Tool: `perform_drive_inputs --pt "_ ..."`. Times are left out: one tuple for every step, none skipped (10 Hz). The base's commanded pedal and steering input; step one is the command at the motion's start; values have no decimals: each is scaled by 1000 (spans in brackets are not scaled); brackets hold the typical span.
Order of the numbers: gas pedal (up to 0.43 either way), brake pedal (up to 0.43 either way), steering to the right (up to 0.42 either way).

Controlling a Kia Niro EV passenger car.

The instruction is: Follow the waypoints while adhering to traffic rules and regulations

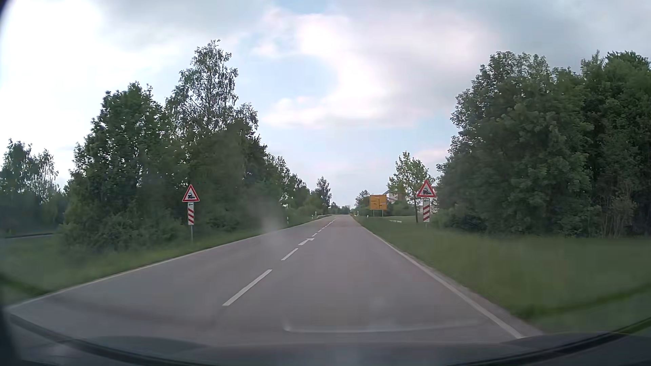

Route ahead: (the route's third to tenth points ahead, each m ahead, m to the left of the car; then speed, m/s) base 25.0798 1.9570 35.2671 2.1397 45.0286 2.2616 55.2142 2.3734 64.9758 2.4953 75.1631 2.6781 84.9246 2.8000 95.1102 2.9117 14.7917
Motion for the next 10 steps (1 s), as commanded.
perform_drive_inputs --pt "228 0 0" --pt "228 0 0" --pt "220 0 0" --pt "220 0 0" --pt "220 0 0" --pt "220 0 0" --pt "209 0 0" --pt "209 0 0" --pt "220 0 0" --pt "220 0 0"
